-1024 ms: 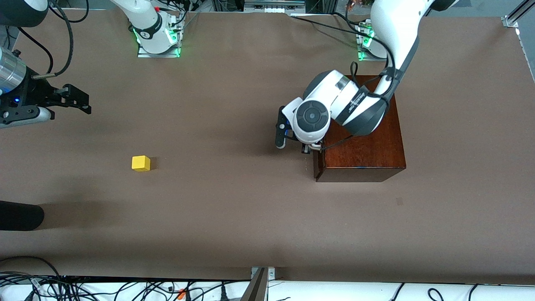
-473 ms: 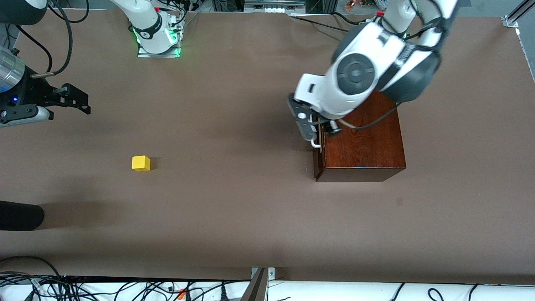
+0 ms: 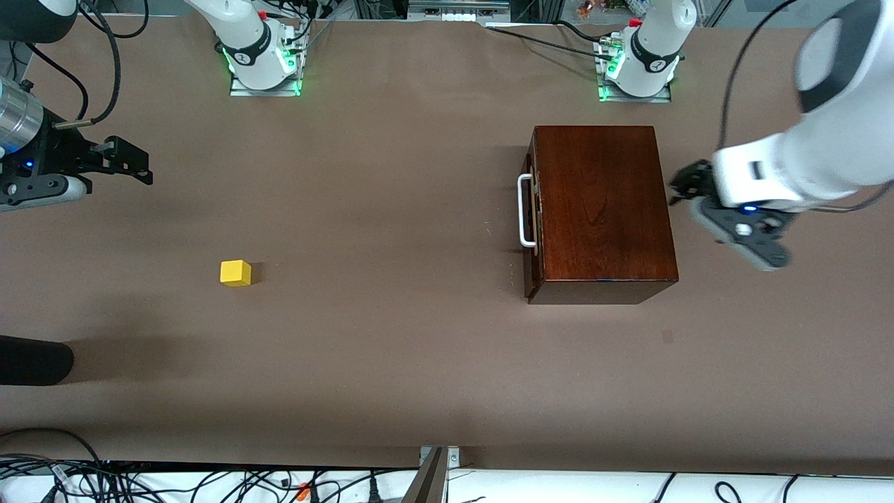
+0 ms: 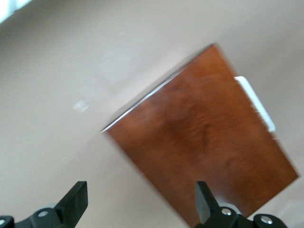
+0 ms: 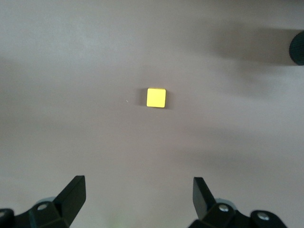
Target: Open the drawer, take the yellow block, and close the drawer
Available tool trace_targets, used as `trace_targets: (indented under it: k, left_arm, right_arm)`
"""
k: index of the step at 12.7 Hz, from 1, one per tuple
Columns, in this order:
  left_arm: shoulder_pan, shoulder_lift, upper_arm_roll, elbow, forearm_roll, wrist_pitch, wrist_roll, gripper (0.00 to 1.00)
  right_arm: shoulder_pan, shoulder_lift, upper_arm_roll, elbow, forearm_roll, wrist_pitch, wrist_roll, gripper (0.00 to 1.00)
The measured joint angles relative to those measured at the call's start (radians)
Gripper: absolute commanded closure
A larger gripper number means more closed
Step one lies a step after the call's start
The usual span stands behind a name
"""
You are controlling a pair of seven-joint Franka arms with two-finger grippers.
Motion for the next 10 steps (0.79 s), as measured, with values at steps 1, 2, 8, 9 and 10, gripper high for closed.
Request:
trace_targets:
  k: [1, 2, 8, 9, 10]
  left_arm:
    - [0.019, -0.015, 0.008, -0.002, 0.014, 0.000, -0.037, 0.00]
    - [0.018, -0.037, 0.023, -0.008, 0.021, -0.002, -0.112, 0.00]
    - [-0.083, -0.270, 0.213, -0.290, 0.026, 0.135, -0.399, 0.00]
    - [-0.083, -0.304, 0.221, -0.324, 0.026, 0.140, -0.404, 0.00]
    - [-0.086, -0.326, 0.220, -0.343, 0.026, 0.134, -0.424, 0.00]
  right_arm:
    - [0.000, 0.000, 0.000, 0.000, 0.000, -0.002, 0.000, 0.00]
    - [0.000, 0.000, 0.000, 0.000, 0.000, -0.003, 0.000, 0.00]
    - [0.000, 0.000, 0.000, 0.000, 0.000, -0.005, 0.000, 0.00]
    - [0.000, 0.000, 0.000, 0.000, 0.000, -0.005, 0.001, 0.00]
    - [0.000, 0.000, 0.000, 0.000, 0.000, -0.005, 0.001, 0.00]
